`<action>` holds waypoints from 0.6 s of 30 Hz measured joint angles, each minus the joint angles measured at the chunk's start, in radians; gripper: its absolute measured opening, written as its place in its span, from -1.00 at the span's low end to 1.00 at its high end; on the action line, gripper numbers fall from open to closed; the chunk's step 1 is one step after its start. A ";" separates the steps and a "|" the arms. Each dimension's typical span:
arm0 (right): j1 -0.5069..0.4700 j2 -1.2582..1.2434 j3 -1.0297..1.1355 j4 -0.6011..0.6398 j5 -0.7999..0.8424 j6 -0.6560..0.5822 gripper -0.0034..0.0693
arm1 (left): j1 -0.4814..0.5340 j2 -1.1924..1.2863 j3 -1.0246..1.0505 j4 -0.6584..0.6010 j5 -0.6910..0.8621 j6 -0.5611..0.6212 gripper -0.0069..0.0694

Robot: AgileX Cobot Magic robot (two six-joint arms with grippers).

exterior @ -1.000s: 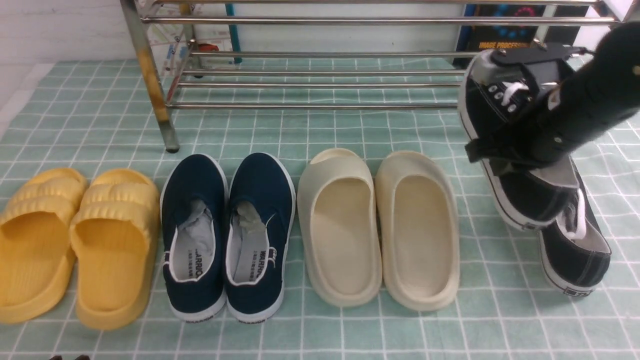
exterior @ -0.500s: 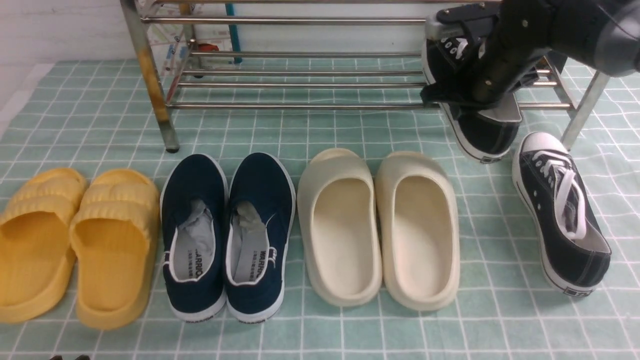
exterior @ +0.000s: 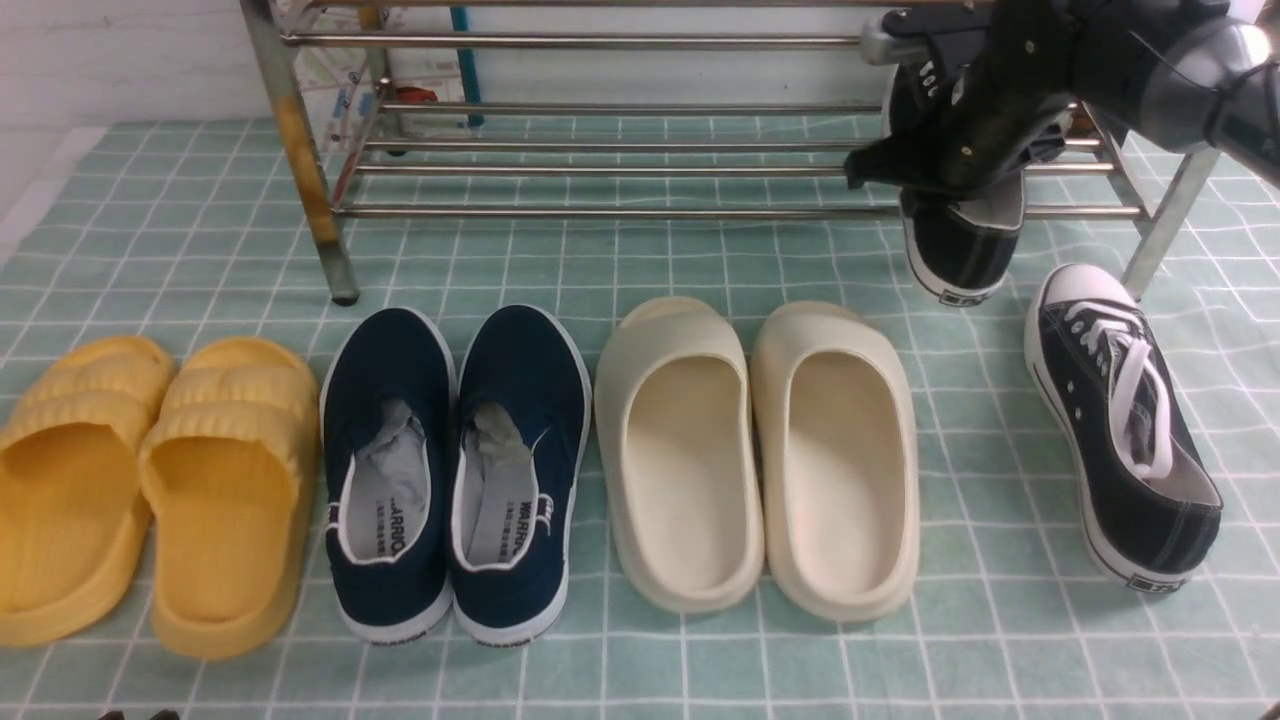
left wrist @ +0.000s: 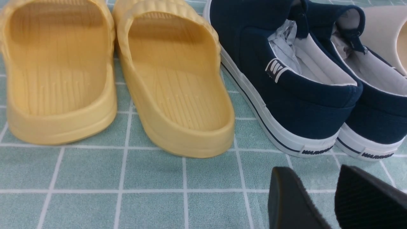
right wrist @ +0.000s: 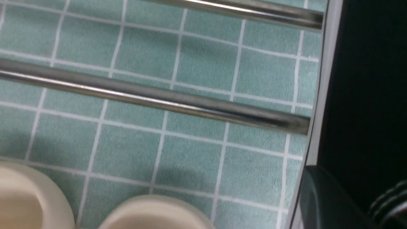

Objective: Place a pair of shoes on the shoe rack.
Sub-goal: Use the right arm to put a shoe into the shoe rack

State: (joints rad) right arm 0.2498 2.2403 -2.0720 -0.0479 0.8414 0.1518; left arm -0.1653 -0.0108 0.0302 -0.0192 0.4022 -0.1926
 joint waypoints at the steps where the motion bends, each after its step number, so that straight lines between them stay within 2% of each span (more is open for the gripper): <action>1: 0.000 0.000 -0.001 -0.002 -0.016 -0.001 -0.72 | 0.000 0.000 0.000 0.000 0.000 0.000 -0.19; 4: 0.000 -0.001 -0.007 -0.020 -0.051 -0.007 -0.48 | 0.000 0.000 0.000 0.000 0.000 0.000 -0.19; 6: 0.000 -0.004 -0.007 -0.025 -0.063 -0.022 -0.24 | 0.000 0.000 0.000 0.000 0.000 0.000 -0.19; 7: 0.000 -0.006 -0.007 -0.025 -0.063 -0.023 -0.24 | 0.000 0.000 0.000 0.000 0.000 0.000 -0.19; 8: 0.000 -0.014 -0.007 -0.029 -0.064 -0.029 0.02 | 0.000 0.000 0.000 0.000 0.000 0.000 -0.19; 9: 0.000 -0.019 -0.007 -0.031 -0.065 -0.029 0.13 | 0.000 0.000 0.000 0.000 0.000 0.000 -0.19; 10: 0.000 -0.021 -0.007 -0.032 -0.065 -0.029 0.15 | 0.000 0.000 0.000 0.000 0.000 0.000 -0.19; 12: 0.000 -0.041 -0.007 -0.033 -0.055 -0.030 0.45 | 0.000 0.000 0.000 0.000 0.000 0.000 -0.19; 13: 0.000 -0.049 -0.007 -0.032 -0.046 -0.031 0.53 | 0.000 0.000 0.000 0.000 0.000 0.000 -0.19; 15: 0.000 -0.070 -0.007 -0.024 -0.006 -0.031 0.63 | 0.000 0.000 0.000 0.000 0.000 0.000 -0.19; 18: 0.003 -0.097 -0.008 -0.006 0.080 -0.032 0.65 | 0.000 0.000 0.000 0.000 0.000 0.000 -0.19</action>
State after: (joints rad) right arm 0.2529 2.1434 -2.0797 -0.0542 0.9210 0.1202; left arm -0.1653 -0.0108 0.0302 -0.0192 0.4022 -0.1926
